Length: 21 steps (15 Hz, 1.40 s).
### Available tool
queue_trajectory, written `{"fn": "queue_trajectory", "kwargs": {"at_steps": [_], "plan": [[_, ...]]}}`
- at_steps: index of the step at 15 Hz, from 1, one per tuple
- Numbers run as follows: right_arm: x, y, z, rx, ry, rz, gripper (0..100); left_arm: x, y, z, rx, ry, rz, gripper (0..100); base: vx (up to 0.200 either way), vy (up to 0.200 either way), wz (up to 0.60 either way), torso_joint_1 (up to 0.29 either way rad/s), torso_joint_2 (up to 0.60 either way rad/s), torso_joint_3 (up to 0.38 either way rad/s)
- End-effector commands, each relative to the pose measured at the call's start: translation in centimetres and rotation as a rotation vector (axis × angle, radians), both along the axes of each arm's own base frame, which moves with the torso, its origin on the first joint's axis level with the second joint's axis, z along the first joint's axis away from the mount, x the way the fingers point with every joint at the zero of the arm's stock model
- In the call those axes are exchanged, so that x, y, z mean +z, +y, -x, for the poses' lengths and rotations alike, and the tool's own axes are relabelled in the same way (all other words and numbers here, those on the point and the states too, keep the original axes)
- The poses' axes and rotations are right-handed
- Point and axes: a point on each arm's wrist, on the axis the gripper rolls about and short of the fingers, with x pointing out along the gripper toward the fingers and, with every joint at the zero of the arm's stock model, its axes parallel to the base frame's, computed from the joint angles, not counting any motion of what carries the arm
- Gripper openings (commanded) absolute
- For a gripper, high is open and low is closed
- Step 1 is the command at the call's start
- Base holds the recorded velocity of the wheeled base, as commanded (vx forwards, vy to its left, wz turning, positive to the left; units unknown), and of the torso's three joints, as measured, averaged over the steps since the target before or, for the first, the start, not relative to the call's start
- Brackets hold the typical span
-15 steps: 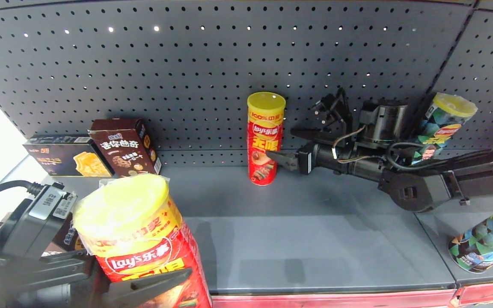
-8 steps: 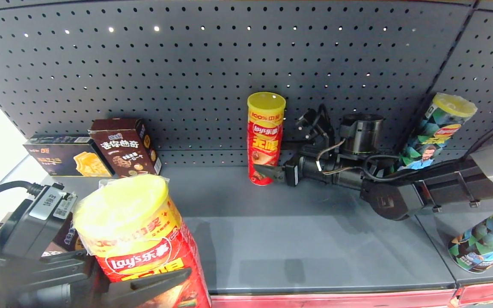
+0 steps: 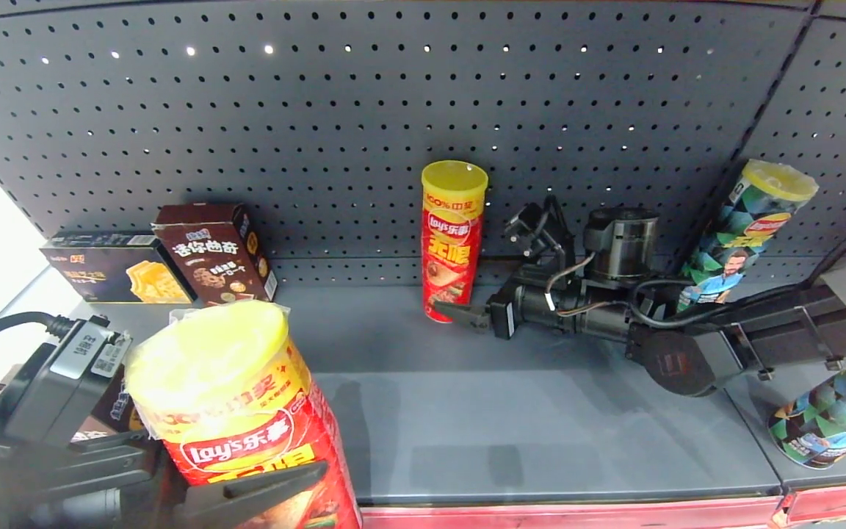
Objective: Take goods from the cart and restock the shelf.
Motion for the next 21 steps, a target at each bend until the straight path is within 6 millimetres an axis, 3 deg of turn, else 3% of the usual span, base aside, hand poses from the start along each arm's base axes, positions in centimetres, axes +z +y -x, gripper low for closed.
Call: {"fn": "queue_trajectory", "kwargs": {"at_steps": [1, 9, 14, 15, 21], "plan": [[0.4, -0.5, -0.3, -0.016, -0.014, -0.008, 100, -0.1, 0.0, 0.1, 0.000, 0.005, -0.002, 0, 0.000, 0.000, 0.00, 0.000, 0.00, 0.000], [-0.4, 1.9, -3.7, -0.007, -0.050, -0.038, 100, -0.4, 0.2, 0.3, 0.001, 0.012, -0.005, 0, 0.000, 0.000, 0.00, 0.000, 0.00, 0.000], [-0.7, 3.3, -4.6, 0.010, -0.060, -0.068, 100, -0.4, 0.2, 0.3, 0.001, 0.013, -0.005, 0, 0.000, 0.000, 0.00, 0.000, 0.00, 0.000], [-0.6, 3.6, -4.3, 0.010, -0.059, -0.071, 0, -0.4, 0.2, 0.3, 0.004, 0.014, -0.006, 0, 0.000, 0.000, 0.00, 0.000, 0.00, 0.000], [0.4, 3.2, -3.0, -0.030, -0.063, -0.073, 0, -0.7, 0.2, 0.5, 0.001, 0.023, -0.009, 0, 0.000, 0.000, 0.00, 0.000, 0.00, 0.000]]}}
